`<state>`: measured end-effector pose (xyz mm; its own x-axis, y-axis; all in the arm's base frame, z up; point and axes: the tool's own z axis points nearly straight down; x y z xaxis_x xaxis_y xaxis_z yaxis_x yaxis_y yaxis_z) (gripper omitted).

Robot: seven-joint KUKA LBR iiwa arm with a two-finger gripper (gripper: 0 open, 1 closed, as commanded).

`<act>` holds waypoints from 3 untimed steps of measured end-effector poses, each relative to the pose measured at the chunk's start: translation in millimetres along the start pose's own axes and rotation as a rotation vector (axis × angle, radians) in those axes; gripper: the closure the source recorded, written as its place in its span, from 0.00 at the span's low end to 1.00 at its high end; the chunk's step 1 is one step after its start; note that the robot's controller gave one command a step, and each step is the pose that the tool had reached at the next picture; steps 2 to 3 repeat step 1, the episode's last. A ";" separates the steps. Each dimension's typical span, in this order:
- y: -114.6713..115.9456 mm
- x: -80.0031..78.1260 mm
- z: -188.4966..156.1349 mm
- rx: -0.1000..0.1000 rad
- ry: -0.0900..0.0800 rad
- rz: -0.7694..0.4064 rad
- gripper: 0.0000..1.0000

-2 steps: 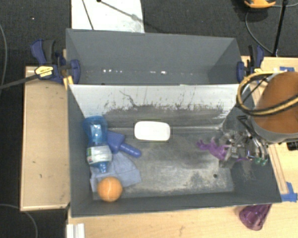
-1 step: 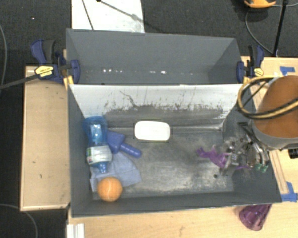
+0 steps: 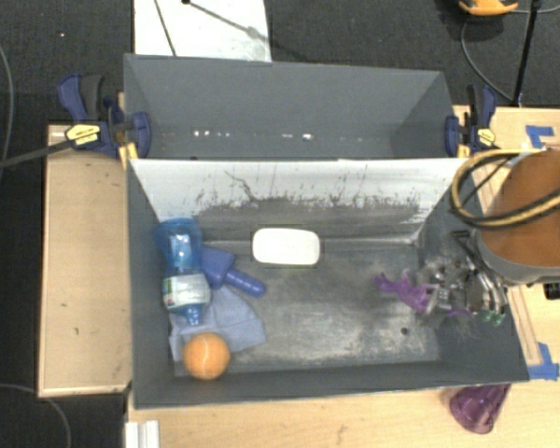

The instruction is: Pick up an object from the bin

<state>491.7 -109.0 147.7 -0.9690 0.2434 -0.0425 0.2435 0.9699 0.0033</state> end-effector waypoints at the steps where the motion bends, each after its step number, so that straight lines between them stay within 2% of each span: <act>1: 0.3 8.2 25.1 0.001 0.035 0.003 1.00; 3: 0.3 8.2 25.1 0.001 0.035 0.003 1.00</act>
Offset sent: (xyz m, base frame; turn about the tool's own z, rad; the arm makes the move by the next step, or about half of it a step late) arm -0.0068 0.0043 0.1522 0.0833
